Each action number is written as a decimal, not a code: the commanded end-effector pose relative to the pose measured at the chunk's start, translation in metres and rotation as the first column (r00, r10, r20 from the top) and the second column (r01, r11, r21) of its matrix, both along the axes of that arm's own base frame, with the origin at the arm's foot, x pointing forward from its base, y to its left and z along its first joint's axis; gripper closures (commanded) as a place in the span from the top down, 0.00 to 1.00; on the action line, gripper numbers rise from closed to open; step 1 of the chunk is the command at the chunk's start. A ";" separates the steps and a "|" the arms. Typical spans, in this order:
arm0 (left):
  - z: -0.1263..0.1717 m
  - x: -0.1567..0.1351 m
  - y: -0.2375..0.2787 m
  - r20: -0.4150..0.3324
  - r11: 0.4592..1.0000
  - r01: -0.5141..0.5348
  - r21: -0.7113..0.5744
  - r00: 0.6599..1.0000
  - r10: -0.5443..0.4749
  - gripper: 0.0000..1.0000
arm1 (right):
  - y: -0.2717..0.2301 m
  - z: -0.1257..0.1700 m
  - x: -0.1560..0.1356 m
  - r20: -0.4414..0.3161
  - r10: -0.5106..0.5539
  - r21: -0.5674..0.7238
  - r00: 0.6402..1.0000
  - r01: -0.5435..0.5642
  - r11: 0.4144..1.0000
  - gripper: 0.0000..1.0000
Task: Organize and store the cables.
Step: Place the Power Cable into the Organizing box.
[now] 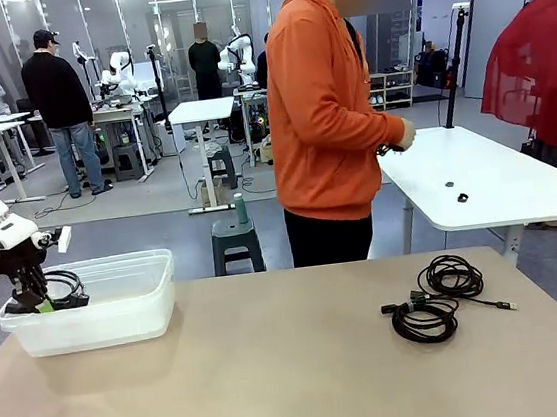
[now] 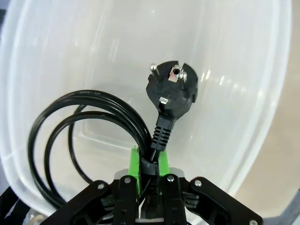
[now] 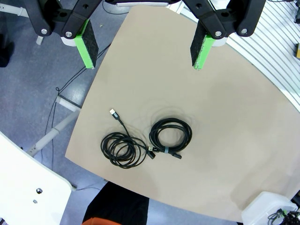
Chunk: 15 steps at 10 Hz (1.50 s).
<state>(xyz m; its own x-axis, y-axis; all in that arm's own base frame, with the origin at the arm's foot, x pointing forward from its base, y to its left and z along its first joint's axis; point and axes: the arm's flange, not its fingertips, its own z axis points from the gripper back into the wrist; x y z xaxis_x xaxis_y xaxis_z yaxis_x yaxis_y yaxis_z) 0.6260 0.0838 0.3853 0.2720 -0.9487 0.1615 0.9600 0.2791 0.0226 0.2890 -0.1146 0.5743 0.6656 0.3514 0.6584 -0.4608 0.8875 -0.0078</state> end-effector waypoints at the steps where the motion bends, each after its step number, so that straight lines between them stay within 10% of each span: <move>1: -0.006 0.004 0.009 -0.006 0.999 0.028 -0.040 1.000 -0.029 0.30 | -0.001 -0.001 0.000 0.002 0.006 0.003 1.000 -0.006 1.000 1.00; 3: -0.004 -0.002 0.014 0.000 0.998 0.038 -0.055 0.999 -0.038 0.56 | -0.001 -0.001 0.000 0.002 0.006 0.003 1.000 -0.006 1.000 1.00; 4: -0.002 -0.008 0.019 0.008 0.997 0.039 -0.059 0.999 -0.039 0.48 | -0.001 -0.001 0.000 0.002 0.006 0.003 1.000 -0.006 1.000 1.00; 5: -0.002 -0.014 0.022 0.015 0.997 0.044 -0.066 0.999 -0.043 0.82 | -0.001 -0.001 0.000 0.002 0.006 0.003 1.000 -0.006 1.000 1.00; 6: -0.004 -0.017 0.027 0.016 0.997 0.045 -0.066 0.999 -0.044 0.74 | -0.001 -0.001 0.000 0.002 0.006 0.003 1.000 -0.006 1.000 1.00; 7: -0.008 -0.022 0.033 0.018 0.996 0.043 -0.072 0.999 -0.042 1.00 | -0.001 -0.001 0.000 0.002 0.006 0.003 1.000 -0.006 1.000 1.00; 15: -0.005 -0.011 0.032 0.012 0.999 0.021 -0.051 1.000 -0.020 1.00 | -0.001 -0.001 0.000 0.002 0.006 0.003 1.000 -0.006 1.000 1.00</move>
